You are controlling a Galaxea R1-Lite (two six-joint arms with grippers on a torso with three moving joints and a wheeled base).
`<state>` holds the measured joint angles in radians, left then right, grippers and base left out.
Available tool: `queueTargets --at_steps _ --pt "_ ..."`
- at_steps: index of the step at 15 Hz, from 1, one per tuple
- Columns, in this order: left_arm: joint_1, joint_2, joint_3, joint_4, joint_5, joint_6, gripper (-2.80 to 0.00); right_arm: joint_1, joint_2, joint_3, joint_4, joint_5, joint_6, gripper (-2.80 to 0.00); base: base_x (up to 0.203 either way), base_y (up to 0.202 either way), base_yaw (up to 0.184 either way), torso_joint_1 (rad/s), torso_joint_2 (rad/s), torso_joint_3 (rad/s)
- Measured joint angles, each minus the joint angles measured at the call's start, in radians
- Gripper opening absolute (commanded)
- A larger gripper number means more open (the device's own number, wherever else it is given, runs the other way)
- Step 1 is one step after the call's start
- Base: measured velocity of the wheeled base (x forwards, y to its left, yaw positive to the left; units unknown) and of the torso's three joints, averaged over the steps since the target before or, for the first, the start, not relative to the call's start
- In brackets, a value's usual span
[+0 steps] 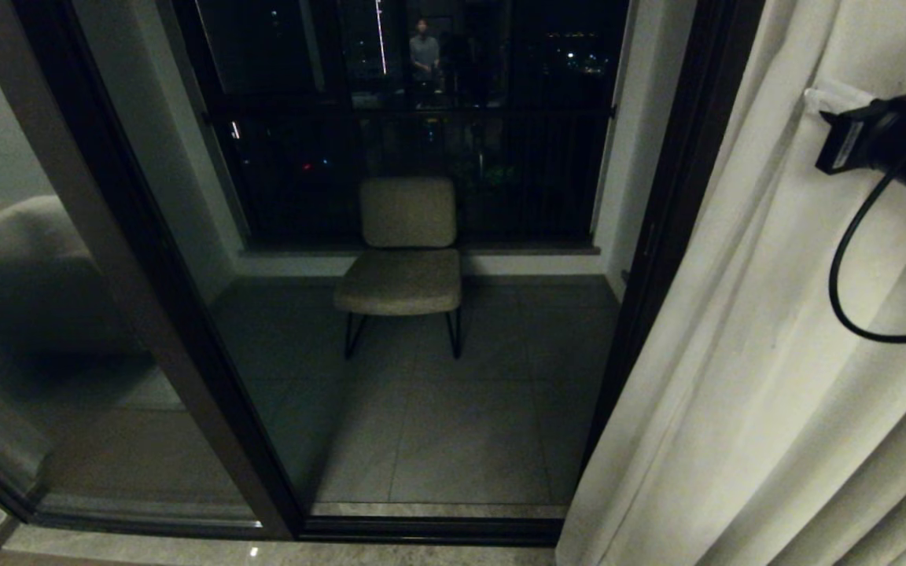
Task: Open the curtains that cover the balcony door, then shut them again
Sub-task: Pull the inner curtains open on both sides
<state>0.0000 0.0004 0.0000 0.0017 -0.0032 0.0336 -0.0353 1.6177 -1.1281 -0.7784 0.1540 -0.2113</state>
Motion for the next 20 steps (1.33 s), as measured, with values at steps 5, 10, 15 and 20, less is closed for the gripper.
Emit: queueTargets --at_steps 5,10,15,20 --pt "0.0 0.0 0.0 0.0 0.0 0.0 -2.8 -0.127 0.037 -0.028 -0.025 -0.029 -0.041 -2.8 0.0 0.0 0.0 0.0 0.0 0.0" --pt "0.0 0.0 0.0 0.0 0.0 0.0 -2.8 -0.263 0.044 -0.044 -0.026 -0.029 -0.045 -2.8 0.0 0.0 0.0 0.0 0.0 0.0" --pt "0.0 0.0 0.0 0.0 0.0 0.0 -2.8 -0.356 0.084 -0.095 -0.043 -0.029 -0.068 -2.8 0.0 0.0 0.0 0.0 0.0 0.0" --pt "0.0 0.0 0.0 0.0 0.0 0.0 -2.8 -0.376 0.132 -0.127 -0.069 -0.026 -0.075 -2.8 0.0 0.0 0.0 0.0 0.0 0.0"
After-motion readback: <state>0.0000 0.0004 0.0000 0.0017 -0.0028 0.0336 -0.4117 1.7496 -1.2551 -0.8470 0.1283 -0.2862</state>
